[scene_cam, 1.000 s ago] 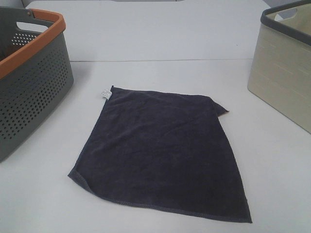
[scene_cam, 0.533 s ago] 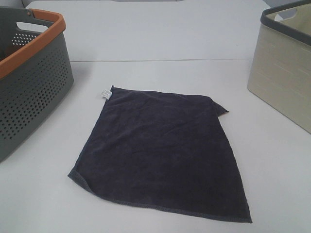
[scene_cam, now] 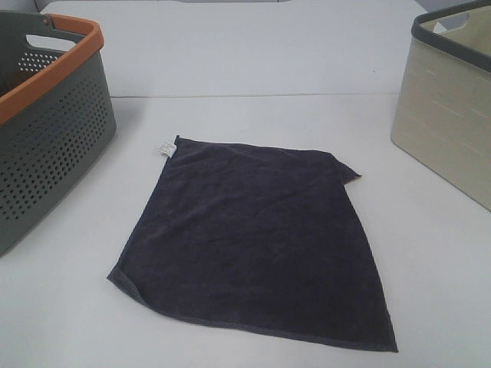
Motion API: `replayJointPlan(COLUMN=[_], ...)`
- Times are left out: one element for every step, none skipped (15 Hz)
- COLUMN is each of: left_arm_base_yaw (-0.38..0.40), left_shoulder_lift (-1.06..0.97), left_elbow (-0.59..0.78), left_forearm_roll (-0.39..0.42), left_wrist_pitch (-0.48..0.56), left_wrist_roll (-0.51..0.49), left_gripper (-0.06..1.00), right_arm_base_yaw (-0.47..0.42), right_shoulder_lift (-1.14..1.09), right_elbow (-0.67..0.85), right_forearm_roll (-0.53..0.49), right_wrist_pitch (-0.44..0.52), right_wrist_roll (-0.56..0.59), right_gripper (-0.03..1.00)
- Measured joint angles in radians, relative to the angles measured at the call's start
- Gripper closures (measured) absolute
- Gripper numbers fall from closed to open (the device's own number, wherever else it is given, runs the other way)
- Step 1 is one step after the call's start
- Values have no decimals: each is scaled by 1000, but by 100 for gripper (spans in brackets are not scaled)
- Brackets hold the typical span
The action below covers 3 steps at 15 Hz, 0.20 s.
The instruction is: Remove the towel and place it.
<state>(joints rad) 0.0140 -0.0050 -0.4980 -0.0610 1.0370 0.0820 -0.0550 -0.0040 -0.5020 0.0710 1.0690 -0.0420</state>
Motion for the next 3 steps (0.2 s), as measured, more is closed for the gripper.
replayJointPlan(left_arm_base_yaw=[0, 0, 0], left_shoulder_lift=[0, 0, 0], left_elbow=[0, 0, 0], left_forearm_roll=[0, 0, 0], left_wrist_pitch=[0, 0, 0], left_wrist_roll=[-4, -4, -4], left_gripper=[22, 22, 22], right_arm_base_yaw=[0, 0, 0], right_shoulder_lift=[0, 0, 0], right_elbow=[0, 0, 0], right_forearm_roll=[0, 0, 0], right_wrist_pitch=[0, 0, 0], right_wrist_roll=[0, 0, 0], right_gripper=[19, 19, 19])
